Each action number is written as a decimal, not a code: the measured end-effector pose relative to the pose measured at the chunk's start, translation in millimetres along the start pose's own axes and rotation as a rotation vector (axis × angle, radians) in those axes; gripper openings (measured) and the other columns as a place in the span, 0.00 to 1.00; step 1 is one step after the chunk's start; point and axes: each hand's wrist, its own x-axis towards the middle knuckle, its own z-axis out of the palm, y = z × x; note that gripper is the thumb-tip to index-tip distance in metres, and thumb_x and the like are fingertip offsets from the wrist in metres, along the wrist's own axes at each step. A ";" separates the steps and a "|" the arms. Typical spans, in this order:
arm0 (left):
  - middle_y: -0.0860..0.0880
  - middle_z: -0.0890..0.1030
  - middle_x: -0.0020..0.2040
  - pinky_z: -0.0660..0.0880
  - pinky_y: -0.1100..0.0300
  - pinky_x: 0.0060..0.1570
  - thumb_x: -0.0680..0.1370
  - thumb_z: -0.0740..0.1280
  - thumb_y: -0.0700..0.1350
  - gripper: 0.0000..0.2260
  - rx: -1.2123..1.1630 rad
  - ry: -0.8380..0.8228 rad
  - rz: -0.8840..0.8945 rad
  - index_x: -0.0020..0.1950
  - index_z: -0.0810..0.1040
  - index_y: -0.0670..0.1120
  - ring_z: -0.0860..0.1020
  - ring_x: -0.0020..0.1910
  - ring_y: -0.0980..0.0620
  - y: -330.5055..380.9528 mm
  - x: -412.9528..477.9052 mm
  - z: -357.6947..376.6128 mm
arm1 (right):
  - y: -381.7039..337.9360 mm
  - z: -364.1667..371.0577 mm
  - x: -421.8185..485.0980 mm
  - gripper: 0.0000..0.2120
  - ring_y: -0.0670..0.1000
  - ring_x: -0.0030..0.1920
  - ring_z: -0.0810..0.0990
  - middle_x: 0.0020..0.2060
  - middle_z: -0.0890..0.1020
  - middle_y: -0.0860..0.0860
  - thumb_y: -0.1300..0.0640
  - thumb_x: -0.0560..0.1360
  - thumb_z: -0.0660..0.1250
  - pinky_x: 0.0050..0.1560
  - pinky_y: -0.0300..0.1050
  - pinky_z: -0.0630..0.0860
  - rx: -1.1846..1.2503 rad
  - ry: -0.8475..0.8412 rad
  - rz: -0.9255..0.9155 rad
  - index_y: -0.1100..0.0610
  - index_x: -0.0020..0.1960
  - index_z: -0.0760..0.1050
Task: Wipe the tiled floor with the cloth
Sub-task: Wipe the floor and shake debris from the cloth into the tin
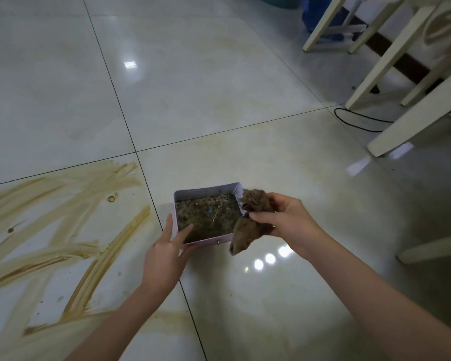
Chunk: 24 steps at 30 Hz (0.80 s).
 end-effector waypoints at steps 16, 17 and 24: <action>0.46 0.82 0.42 0.76 0.57 0.41 0.78 0.68 0.46 0.08 -1.232 -0.139 -0.312 0.41 0.74 0.46 0.80 0.44 0.47 38.8 64.6 -51.4 | -34.3 51.4 43.8 0.10 0.53 0.43 0.84 0.42 0.83 0.52 0.62 0.76 0.69 0.47 0.46 0.82 -0.634 0.141 -0.102 0.56 0.57 0.81; 0.46 0.81 0.41 0.75 0.58 0.38 0.78 0.67 0.48 0.10 -1.219 -0.121 -0.337 0.40 0.72 0.46 0.80 0.43 0.47 36.6 66.3 -53.0 | -35.2 47.7 44.0 0.07 0.53 0.42 0.84 0.39 0.84 0.52 0.62 0.75 0.69 0.49 0.48 0.81 -0.720 0.173 -0.151 0.55 0.52 0.82; 0.41 0.81 0.42 0.81 0.45 0.39 0.80 0.64 0.49 0.11 -0.954 -0.024 -0.234 0.40 0.70 0.47 0.81 0.44 0.43 30.3 67.7 -67.0 | -35.3 48.6 34.2 0.04 0.47 0.38 0.75 0.33 0.74 0.43 0.56 0.74 0.71 0.46 0.43 0.75 -1.079 0.253 -0.538 0.50 0.48 0.82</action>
